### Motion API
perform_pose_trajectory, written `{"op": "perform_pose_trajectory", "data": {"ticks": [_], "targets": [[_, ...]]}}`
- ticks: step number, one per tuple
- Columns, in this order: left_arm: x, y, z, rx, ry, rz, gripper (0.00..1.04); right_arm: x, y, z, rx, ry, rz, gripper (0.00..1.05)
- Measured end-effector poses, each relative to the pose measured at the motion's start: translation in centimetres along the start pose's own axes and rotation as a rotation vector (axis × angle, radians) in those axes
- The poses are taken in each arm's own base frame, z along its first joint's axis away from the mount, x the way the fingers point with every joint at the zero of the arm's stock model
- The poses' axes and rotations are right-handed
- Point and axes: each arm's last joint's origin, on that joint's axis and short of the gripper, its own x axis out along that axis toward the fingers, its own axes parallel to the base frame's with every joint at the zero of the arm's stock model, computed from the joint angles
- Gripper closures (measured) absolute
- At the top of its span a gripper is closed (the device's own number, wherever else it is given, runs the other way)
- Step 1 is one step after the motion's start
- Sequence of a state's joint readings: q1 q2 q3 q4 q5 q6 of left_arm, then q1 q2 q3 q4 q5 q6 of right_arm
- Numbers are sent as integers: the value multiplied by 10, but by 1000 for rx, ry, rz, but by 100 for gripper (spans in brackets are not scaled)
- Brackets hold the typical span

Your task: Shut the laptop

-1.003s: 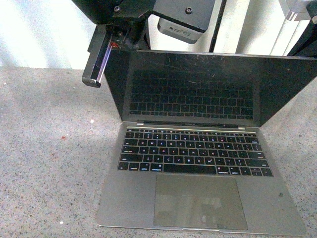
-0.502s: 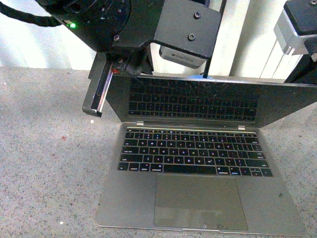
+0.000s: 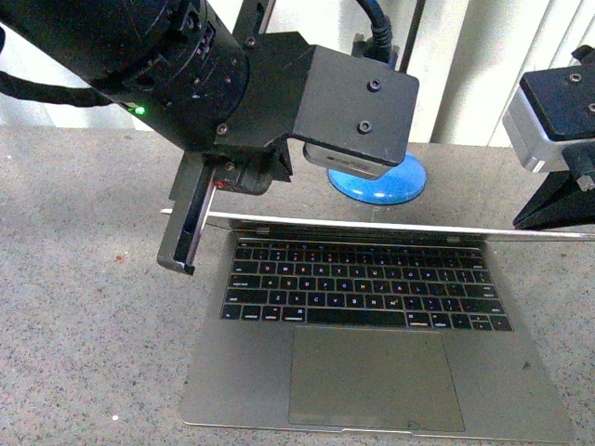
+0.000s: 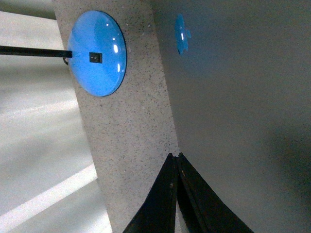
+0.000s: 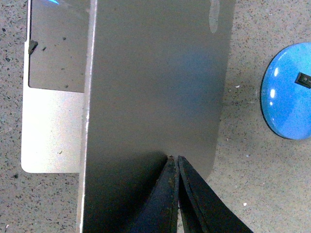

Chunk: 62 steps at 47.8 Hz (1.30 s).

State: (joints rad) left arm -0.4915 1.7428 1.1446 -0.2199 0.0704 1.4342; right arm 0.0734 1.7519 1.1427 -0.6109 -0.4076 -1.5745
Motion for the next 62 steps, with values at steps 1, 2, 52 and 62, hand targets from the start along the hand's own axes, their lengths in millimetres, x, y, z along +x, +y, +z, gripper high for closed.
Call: {"op": "perform_pose_trajectory", "data": {"ticks": [1, 2, 52, 62], "targets": [[1, -1, 1, -1, -2, -2, 101, 0, 0, 0, 0, -1, 0, 102], [1, -2, 1, -1, -3, -2, 101, 1, 1, 0, 0, -2, 2, 102], [26, -55, 17, -39, -58, -93, 101, 37, 36, -11, 19, -13, 65, 102], [33, -66, 22, -49, -75, -117, 101, 45, 40, -10, 20, -17, 78, 102]]}}
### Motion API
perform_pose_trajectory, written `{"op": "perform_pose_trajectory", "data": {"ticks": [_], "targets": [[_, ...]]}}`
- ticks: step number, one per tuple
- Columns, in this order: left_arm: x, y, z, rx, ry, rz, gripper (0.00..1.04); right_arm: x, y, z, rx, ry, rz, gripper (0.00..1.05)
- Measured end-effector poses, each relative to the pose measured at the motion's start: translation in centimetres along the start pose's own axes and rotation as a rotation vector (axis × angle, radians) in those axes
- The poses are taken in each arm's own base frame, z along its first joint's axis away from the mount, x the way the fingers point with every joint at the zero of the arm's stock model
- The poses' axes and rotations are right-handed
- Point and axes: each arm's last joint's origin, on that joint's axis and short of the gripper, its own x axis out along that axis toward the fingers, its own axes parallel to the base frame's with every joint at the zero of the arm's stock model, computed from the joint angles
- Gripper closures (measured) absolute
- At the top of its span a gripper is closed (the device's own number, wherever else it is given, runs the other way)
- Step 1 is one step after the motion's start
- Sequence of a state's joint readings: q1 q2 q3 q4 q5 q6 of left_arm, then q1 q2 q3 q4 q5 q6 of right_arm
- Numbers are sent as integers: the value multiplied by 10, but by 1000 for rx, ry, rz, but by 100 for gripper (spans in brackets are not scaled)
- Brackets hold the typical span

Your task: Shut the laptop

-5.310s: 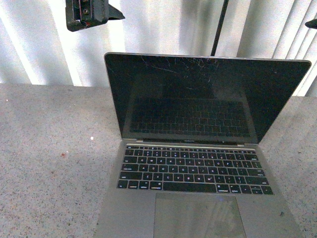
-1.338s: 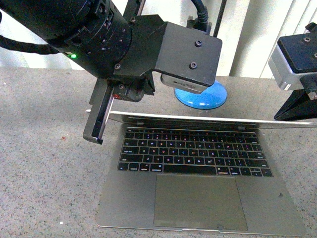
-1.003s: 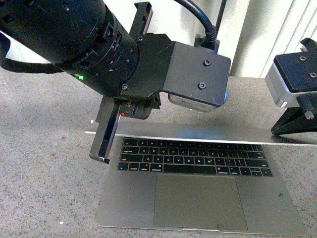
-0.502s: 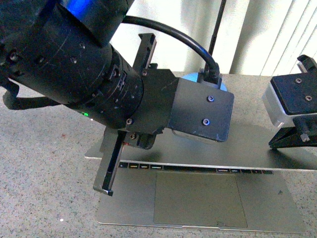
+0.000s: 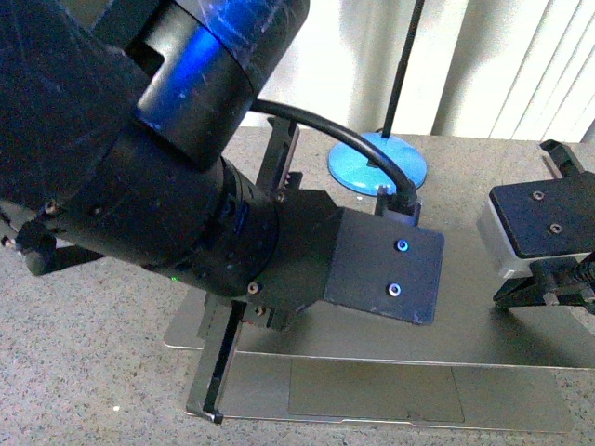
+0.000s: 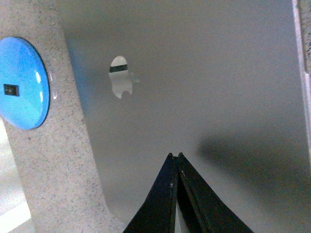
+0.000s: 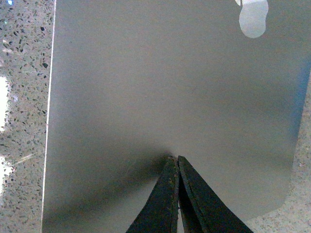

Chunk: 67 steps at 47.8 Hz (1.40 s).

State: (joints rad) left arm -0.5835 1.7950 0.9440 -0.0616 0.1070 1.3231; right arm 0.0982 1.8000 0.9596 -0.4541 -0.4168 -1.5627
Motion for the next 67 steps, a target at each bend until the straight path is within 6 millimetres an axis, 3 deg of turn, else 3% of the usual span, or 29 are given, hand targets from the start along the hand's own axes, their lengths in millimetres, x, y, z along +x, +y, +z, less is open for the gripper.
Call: {"op": "perform_pose_trajectory", "data": {"ticks": [30, 67], "targets": [[20, -31, 8, -19, -24, -79, 101, 25, 18, 4, 4, -6, 59, 102], [17, -28, 6, -43, -30, -59, 101, 30, 22, 3, 28, -7, 51, 102]]}}
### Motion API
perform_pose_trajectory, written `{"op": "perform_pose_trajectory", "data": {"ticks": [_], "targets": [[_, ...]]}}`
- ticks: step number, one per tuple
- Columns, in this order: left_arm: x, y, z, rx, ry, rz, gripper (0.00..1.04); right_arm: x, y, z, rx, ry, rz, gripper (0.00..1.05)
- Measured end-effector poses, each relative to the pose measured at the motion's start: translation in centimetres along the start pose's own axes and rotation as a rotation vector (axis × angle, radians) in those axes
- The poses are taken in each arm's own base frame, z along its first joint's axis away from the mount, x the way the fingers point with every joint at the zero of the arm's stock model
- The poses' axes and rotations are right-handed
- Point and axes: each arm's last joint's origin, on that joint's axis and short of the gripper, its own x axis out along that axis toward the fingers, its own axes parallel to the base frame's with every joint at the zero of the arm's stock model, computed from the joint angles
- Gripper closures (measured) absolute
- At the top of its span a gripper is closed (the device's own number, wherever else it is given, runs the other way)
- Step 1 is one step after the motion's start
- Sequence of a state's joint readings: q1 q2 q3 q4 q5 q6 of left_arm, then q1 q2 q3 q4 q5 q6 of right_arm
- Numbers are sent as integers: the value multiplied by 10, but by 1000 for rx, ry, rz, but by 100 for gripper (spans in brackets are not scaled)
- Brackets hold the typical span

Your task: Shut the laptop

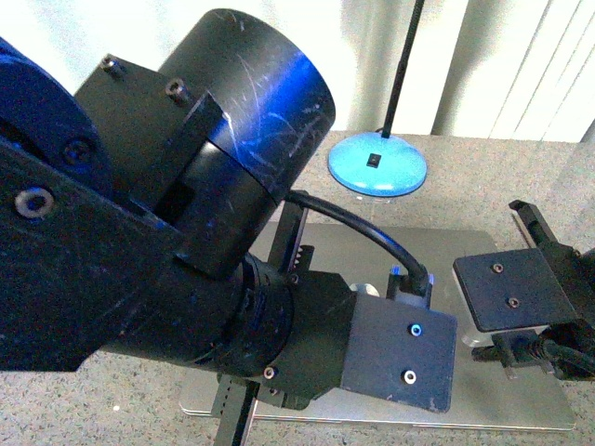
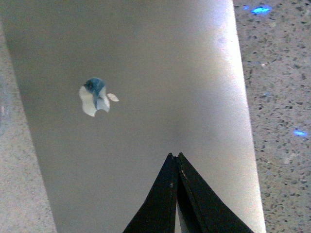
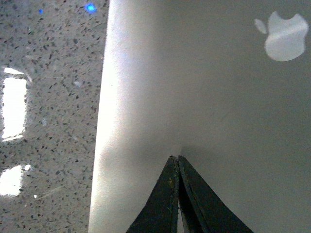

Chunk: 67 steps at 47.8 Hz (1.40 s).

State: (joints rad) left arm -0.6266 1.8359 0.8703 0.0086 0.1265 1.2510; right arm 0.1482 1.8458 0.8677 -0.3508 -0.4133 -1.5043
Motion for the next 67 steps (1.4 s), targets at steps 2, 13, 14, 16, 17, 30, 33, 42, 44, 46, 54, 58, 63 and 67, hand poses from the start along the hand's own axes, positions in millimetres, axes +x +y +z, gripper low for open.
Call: {"op": "perform_pose_trajectory", "data": {"ticks": [2, 13, 14, 16, 17, 30, 33, 42, 44, 46, 54, 58, 63, 67], "targets": [[-2, 2, 0, -4, -4, 15, 101, -1, -1, 0, 0, -7, -12, 102], [-21, 19, -3, -46, -45, 127, 101, -15, -20, 8, -24, -68, -209, 102], [-23, 21, -3, -54, -49, 138, 101, -16, -22, 9, -26, -73, -225, 102], [-28, 24, -4, -67, -61, 167, 101, -21, -26, 12, -33, -89, -275, 102], [-30, 25, -4, -74, -64, 174, 101, -22, -27, 12, -34, -95, -291, 102], [-104, 46, -31, -462, -290, 544, 101, -67, -35, 34, 44, -195, -763, 102], [-127, 43, -46, -591, -363, 637, 101, -83, -30, 40, 111, -251, -886, 102], [-181, 19, -91, -1035, -445, 877, 101, -124, -5, 49, 438, -385, -1121, 102], [-187, 11, -101, -1128, -437, 917, 101, -131, 2, 49, 525, -411, -1149, 102], [-190, 5, -108, -1192, -428, 939, 101, -135, 7, 49, 604, -442, -1163, 102], [-197, -20, -129, -1409, -367, 991, 84, -144, 23, 50, 792, -545, -1179, 102], [-203, -26, -131, -1449, -372, 1018, 72, -145, 23, 51, 823, -570, -1173, 102], [-208, -28, -129, -1417, -383, 1120, 63, -144, 24, 51, 838, -581, -1165, 86], [-202, -37, -122, -1369, -392, 1214, 78, -144, 24, 51, 843, -585, -1164, 72]]}}
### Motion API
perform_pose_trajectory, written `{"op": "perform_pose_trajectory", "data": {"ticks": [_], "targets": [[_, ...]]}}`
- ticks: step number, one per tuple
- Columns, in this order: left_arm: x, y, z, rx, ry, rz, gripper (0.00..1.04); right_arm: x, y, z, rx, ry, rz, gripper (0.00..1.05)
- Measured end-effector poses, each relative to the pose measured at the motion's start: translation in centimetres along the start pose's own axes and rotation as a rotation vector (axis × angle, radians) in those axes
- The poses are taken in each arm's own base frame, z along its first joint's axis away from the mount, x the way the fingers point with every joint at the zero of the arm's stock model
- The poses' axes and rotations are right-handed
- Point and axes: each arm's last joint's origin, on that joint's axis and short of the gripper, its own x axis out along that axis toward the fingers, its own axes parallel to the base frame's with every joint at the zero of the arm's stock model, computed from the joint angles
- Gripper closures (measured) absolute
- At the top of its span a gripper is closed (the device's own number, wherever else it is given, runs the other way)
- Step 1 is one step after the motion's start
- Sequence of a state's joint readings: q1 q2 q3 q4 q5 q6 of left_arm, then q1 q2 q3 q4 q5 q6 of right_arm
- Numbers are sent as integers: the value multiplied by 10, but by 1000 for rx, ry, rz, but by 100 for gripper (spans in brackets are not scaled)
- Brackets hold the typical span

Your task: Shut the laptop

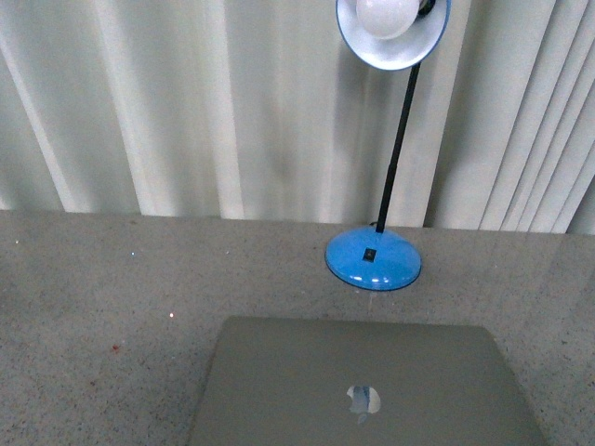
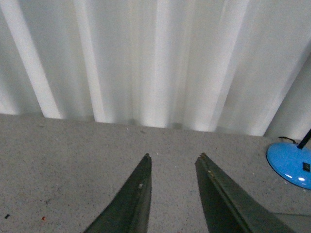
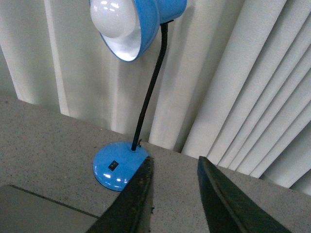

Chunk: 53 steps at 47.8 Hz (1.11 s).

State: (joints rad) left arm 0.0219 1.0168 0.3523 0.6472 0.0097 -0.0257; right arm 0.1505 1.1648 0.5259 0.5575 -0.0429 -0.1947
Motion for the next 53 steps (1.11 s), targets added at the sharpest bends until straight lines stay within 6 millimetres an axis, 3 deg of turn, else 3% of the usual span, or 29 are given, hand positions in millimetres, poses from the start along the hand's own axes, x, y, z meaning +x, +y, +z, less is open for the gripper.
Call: {"op": "perform_pose_trajectory", "data": {"ticks": [2, 6, 10, 30, 53], "targets": [[-5, -2, -5, 5, -7, -7, 85, 0, 0, -1, 19, -2, -34, 69], [-18, -4, -14, 12, -10, -17, 102, -12, -1, -11, 118, -52, -179, 86], [-29, -3, -23, 18, -10, -11, 101, -29, -3, -27, 159, -51, -197, 102], [-65, -2, -45, 19, -12, -12, 101, -81, -9, -65, 187, -51, -203, 102], [-83, -2, -48, 19, -46, -13, 101, -107, 0, -84, 187, -63, -200, 102]]}}
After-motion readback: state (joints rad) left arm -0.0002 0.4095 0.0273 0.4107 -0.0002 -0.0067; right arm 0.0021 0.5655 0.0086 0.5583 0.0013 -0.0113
